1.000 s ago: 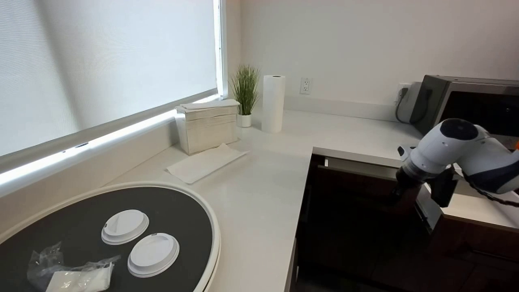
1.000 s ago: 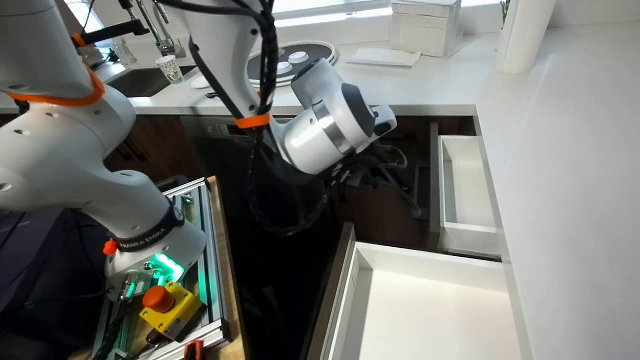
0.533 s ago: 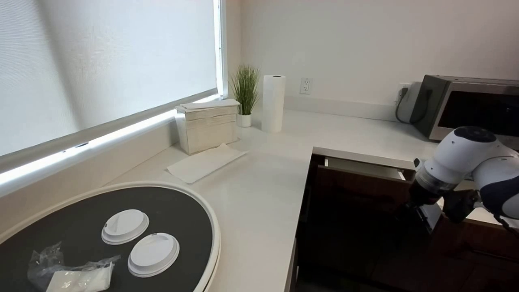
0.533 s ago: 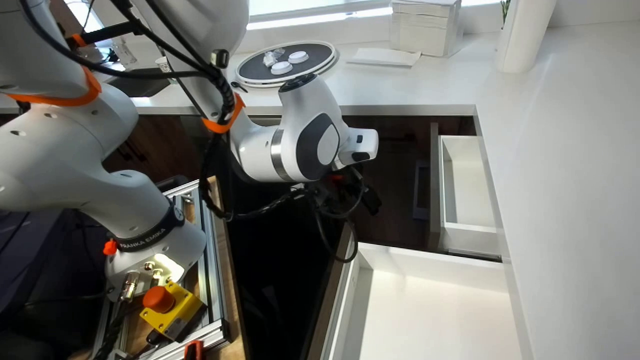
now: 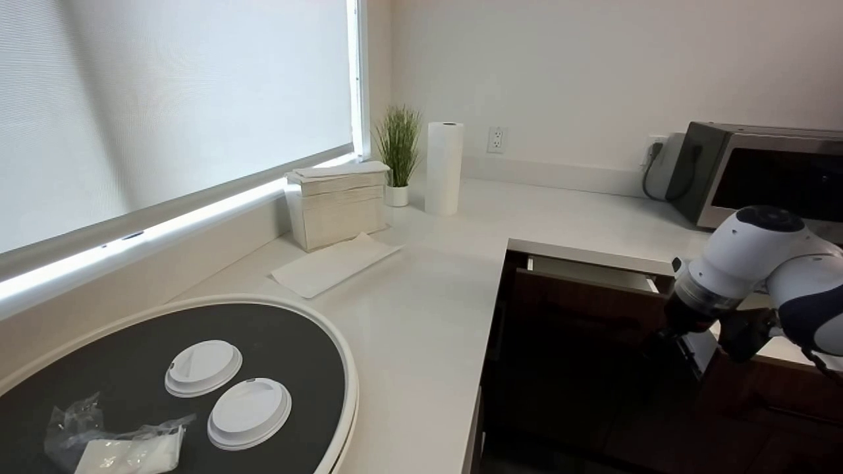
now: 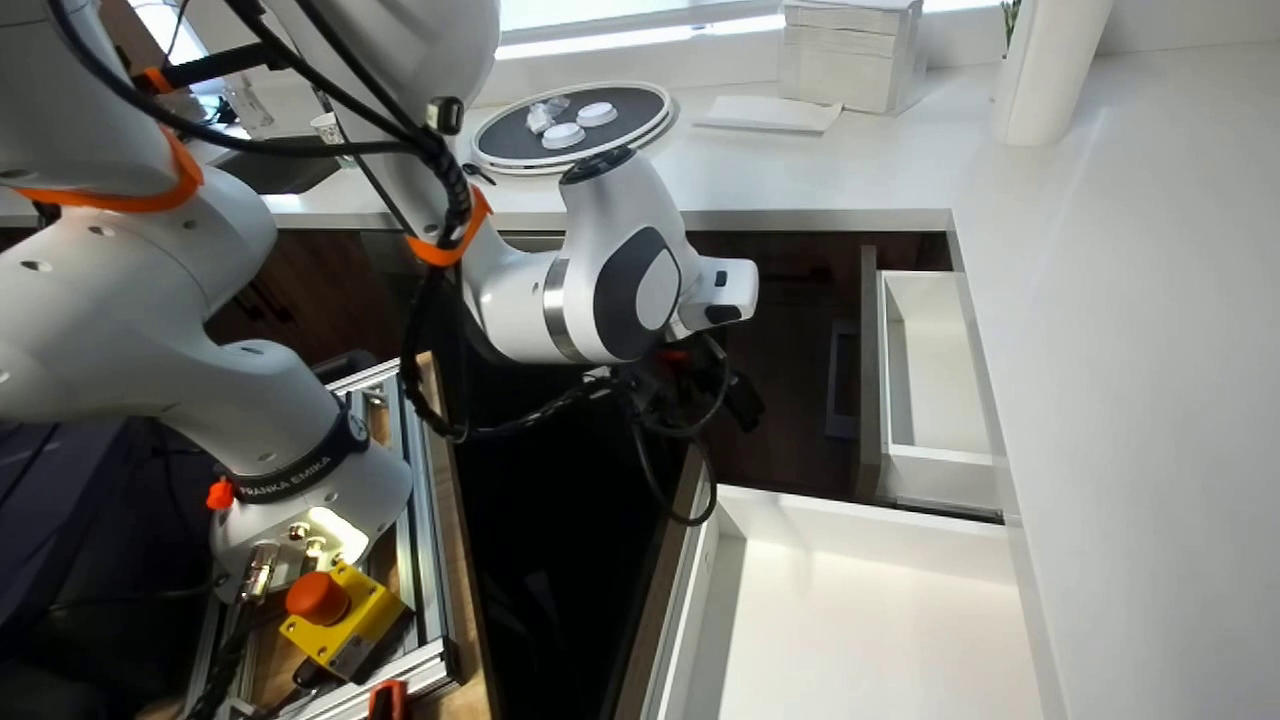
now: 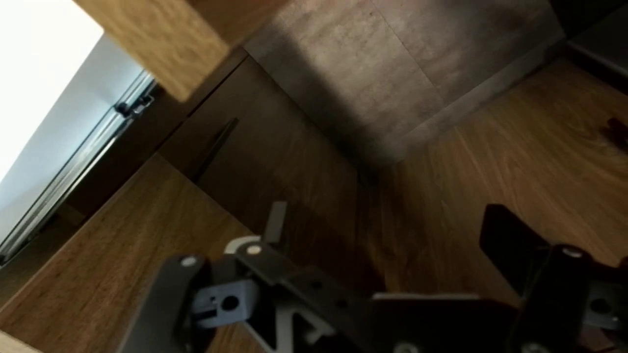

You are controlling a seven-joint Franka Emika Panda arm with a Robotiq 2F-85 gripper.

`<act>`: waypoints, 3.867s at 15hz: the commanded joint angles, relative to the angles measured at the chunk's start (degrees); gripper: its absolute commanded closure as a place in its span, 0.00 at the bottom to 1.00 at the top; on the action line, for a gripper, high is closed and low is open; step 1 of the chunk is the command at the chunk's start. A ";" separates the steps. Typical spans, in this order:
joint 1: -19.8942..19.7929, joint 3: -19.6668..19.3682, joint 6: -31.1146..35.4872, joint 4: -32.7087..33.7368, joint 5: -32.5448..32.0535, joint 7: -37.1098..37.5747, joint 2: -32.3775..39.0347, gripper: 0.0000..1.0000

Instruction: Open the top cabinet drawer

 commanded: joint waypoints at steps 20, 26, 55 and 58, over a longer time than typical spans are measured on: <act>12.35 -4.39 -32.56 23.64 59.67 -20.77 -1.63 0.51; 26.20 -16.70 -21.04 23.14 54.49 -5.93 2.60 0.96; 16.42 -0.86 -30.87 18.67 81.93 -40.95 1.79 1.00; 14.86 0.92 -37.73 18.80 87.62 -48.35 0.64 1.00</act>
